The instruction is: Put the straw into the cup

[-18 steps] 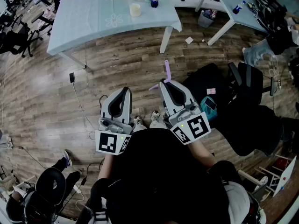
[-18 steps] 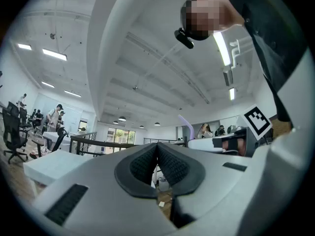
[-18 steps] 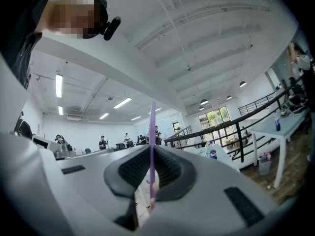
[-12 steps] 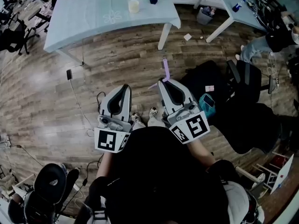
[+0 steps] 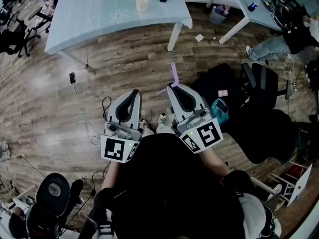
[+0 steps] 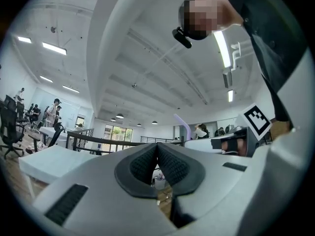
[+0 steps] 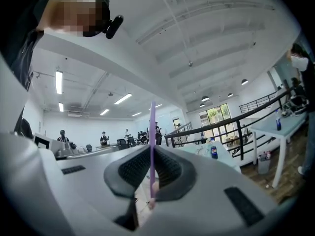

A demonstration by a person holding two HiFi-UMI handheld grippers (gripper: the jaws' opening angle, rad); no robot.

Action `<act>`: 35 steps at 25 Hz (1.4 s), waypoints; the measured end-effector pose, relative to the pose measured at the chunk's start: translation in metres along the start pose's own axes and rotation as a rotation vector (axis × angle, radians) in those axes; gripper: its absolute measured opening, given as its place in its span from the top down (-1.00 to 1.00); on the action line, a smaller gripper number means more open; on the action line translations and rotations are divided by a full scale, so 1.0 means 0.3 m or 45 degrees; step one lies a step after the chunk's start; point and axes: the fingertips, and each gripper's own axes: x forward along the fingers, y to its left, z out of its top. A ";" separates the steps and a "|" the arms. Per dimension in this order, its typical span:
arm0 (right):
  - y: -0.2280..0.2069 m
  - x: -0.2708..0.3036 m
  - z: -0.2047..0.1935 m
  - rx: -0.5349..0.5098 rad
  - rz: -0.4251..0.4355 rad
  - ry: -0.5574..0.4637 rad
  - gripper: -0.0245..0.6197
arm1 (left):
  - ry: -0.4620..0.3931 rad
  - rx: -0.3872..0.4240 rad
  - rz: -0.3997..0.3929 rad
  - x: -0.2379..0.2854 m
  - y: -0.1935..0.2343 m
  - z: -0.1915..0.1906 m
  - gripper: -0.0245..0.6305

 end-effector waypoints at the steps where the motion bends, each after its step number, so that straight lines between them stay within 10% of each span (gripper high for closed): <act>1: 0.001 -0.001 0.002 -0.002 0.003 -0.001 0.83 | 0.000 0.000 0.000 0.002 -0.003 0.001 0.89; 35: -0.320 0.073 0.013 0.044 -0.018 -0.026 0.83 | -0.009 0.005 0.024 0.305 0.005 -0.111 0.89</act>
